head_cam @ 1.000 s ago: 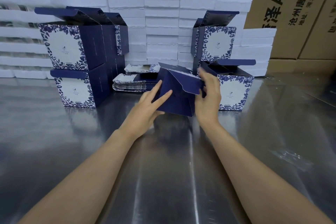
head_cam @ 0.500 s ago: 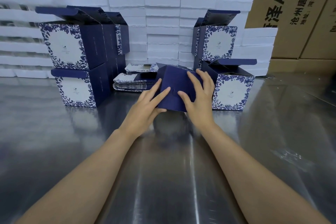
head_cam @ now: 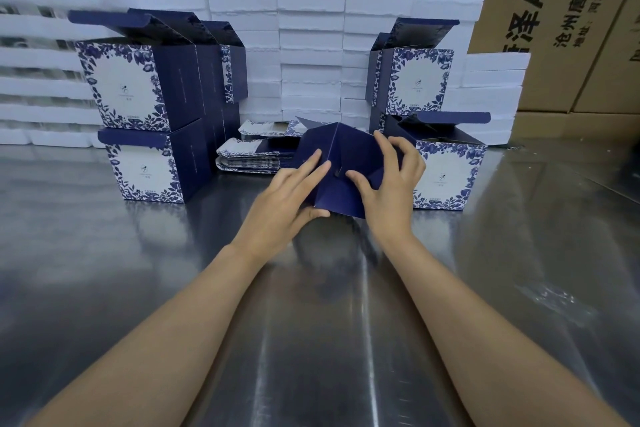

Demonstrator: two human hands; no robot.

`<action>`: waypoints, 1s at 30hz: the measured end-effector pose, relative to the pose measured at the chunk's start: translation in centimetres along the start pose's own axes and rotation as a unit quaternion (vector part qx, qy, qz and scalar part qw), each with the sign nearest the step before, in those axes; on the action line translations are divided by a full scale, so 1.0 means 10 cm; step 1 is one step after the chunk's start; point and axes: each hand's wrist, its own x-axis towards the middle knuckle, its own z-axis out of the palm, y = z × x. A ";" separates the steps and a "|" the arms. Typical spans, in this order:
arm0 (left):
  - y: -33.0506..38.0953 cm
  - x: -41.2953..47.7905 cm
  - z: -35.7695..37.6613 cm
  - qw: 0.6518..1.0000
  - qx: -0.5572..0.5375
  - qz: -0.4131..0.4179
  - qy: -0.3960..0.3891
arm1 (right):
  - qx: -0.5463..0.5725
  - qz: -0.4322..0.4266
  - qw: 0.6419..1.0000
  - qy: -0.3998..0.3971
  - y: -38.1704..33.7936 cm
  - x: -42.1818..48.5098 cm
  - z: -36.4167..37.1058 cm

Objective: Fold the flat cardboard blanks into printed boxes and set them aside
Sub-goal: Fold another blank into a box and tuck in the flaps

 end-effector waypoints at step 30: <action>-0.13 -0.04 0.12 0.977 -0.185 -0.095 0.045 | 0.038 0.002 0.994 -0.099 0.03 -0.11 0.02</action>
